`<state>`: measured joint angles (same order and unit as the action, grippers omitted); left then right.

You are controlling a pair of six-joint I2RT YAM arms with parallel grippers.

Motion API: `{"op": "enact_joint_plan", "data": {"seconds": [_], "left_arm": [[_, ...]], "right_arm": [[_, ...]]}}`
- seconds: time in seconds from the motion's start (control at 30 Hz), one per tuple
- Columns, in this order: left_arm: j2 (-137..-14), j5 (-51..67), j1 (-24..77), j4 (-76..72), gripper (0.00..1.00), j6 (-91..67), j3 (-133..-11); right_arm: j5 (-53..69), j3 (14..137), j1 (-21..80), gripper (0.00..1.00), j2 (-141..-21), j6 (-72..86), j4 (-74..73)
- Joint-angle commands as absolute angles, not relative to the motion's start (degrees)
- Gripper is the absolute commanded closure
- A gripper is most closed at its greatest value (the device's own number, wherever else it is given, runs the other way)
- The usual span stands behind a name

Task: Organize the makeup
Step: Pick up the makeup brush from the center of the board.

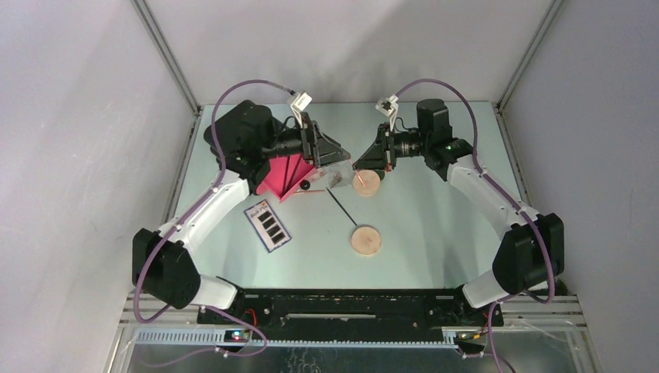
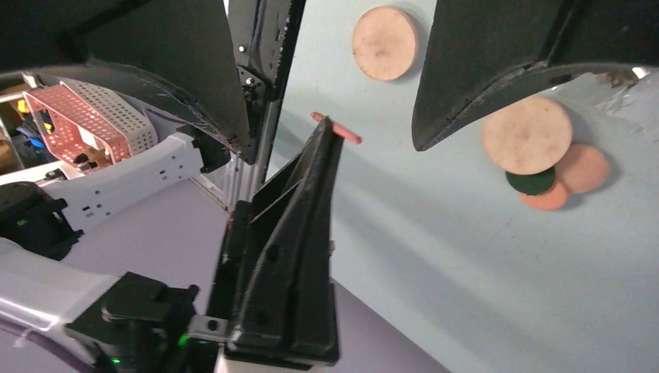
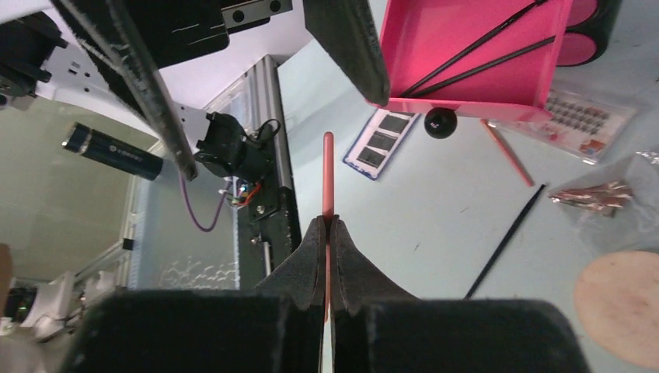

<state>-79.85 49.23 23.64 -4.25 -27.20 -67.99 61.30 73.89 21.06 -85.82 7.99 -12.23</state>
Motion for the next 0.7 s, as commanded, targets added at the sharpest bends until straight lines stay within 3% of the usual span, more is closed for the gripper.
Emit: {"op": "enact_joint_plan", "data": {"seconds": [0.0, 0.3, 0.5, 0.67], "left_arm": [[-80.5, 51.0, 24.8, -12.0, 0.22, -32.1, -66.3], [-82.4, 51.4, 25.1, -13.6, 0.36, -33.4, -65.1], [-83.5, 53.9, 25.5, -17.4, 0.56, -36.7, -64.6], [-83.8, 55.2, 25.6, -18.2, 0.80, -37.7, -64.5]], "right_arm": [[65.6, 75.4, 21.5, 1.00, -86.7, 14.0, -7.0], [67.0, 75.3, 22.1, 1.00, -86.7, 15.2, -5.9], [67.0, 75.4, 22.1, 1.00, -86.9, 14.8, -6.2], [66.9, 75.4, 21.7, 1.00, -87.1, 14.4, -6.7]]}}
